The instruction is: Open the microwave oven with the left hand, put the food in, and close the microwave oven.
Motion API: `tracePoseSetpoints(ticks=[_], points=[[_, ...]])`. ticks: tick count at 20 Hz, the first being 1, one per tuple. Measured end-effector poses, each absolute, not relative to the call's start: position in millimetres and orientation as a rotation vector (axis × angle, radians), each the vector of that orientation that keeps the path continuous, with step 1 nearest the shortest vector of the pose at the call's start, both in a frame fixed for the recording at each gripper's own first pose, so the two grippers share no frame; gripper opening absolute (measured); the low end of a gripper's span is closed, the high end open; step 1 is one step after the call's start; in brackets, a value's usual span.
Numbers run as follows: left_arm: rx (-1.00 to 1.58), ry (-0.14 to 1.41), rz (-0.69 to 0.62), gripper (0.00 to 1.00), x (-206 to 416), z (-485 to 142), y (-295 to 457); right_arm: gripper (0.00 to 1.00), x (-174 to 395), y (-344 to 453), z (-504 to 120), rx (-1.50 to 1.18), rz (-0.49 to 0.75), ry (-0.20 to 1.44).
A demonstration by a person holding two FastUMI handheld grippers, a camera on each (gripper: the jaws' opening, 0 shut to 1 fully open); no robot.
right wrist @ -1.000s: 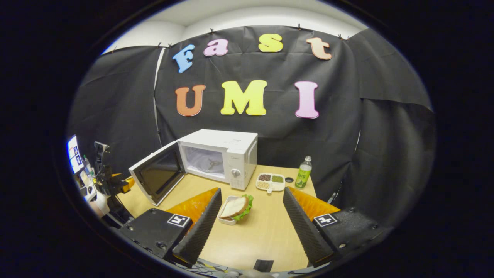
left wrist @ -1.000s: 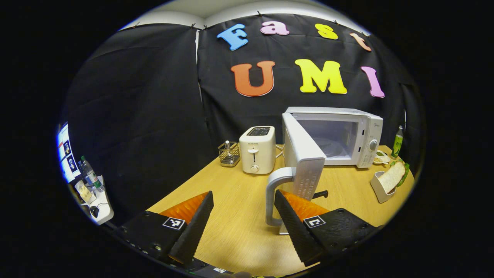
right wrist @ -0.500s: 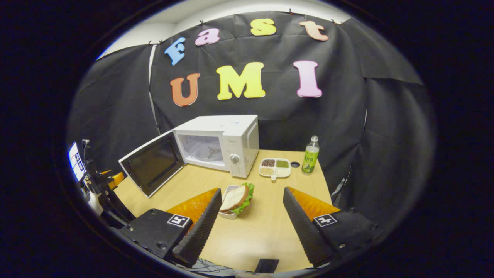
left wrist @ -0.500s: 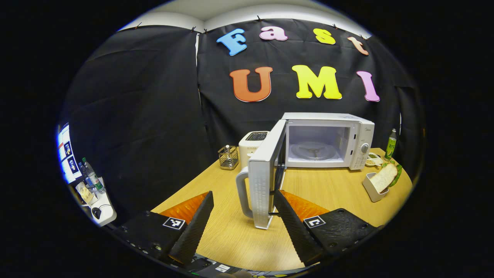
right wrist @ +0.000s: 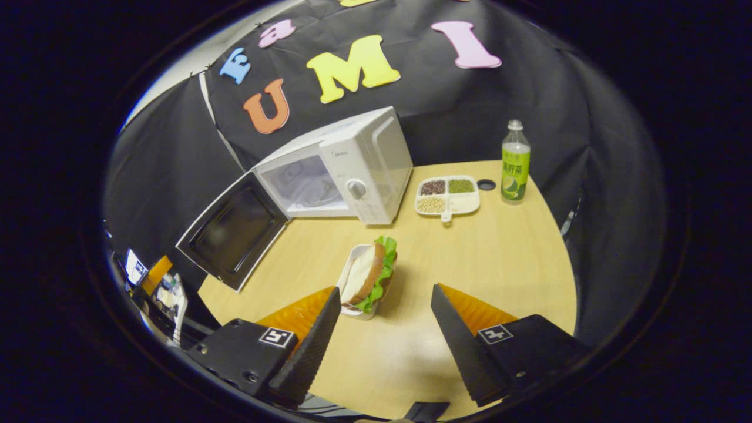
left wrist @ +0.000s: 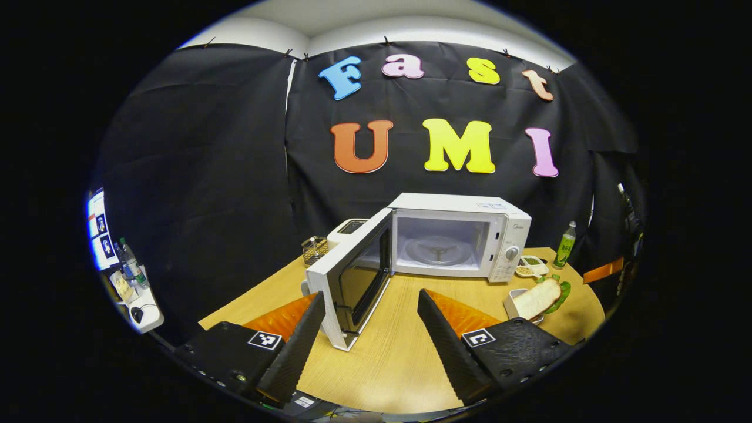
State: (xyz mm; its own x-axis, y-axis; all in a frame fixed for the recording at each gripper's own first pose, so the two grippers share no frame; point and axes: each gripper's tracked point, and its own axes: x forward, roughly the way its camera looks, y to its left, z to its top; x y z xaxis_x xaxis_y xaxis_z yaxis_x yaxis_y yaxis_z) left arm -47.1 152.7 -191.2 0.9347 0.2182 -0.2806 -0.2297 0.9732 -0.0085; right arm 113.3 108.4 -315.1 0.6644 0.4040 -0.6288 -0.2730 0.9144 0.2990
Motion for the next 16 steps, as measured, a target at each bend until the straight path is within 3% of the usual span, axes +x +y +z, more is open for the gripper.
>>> tracePoseSetpoints(ticks=[1,3,4,5,6,7,9,10,11,12,13,14,15,16], points=[[-0.038,0.286,0.234,0.95,-48.1,-187.2,146.9,0.88,122.3,114.4,-324.6,0.218,0.406,0.779],[-0.037,0.296,0.248,0.95,-49.4,-181.3,133.6,0.87,139.6,125.2,-341.9,0.286,0.436,0.841],[-0.038,0.300,0.253,0.95,-49.8,-178.4,128.1,0.97,145.1,132.2,-349.5,0.324,0.456,0.875],[-0.040,0.302,0.255,0.95,-50.9,-175.9,122.6,0.87,150.0,139.1,-355.6,0.362,0.471,0.905],[-0.039,0.305,0.260,0.95,-51.9,-174.5,118.0,0.85,155.2,144.2,-359.5,0.385,0.487,0.925],[-0.039,0.310,0.265,0.95,-51.7,-174.3,115.9,0.96,159.7,148.8,-362.0,0.402,0.503,0.936],[-0.039,0.317,0.270,0.95,-53.3,-173.3,110.0,0.92,167.4,156.5,-367.6,0.438,0.519,0.975],[-0.039,0.319,0.269,0.95,-52.5,-173.3,108.1,0.80,170.8,160.6,-368.6,0.460,0.529,0.990],[-0.039,0.320,0.270,0.95,-53.3,-172.4,105.7,0.78,171.4,162.5,-370.4,0.472,0.531,1.012],[-0.039,0.321,0.269,0.95,-53.2,-172.1,104.4,0.85,174.5,164.8,-371.5,0.490,0.532,1.026],[-0.038,0.321,0.269,0.95,-53.0,-173.3,105.6,0.72,175.3,167.7,-373.1,0.503,0.534,1.038],[-0.037,0.321,0.270,0.95,-53.7,-173.6,105.3,0.68,176.3,169.4,-373.2,0.512,0.538,1.049],[-0.037,0.322,0.268,0.95,-52.7,-174.3,106.3,0.77,176.4,170.4,-373.7,0.520,0.532,1.061],[-0.041,0.323,0.266,0.95,-52.3,-175.6,107.4,0.71,175.9,170.8,-374.6,0.526,0.525,1.079]])
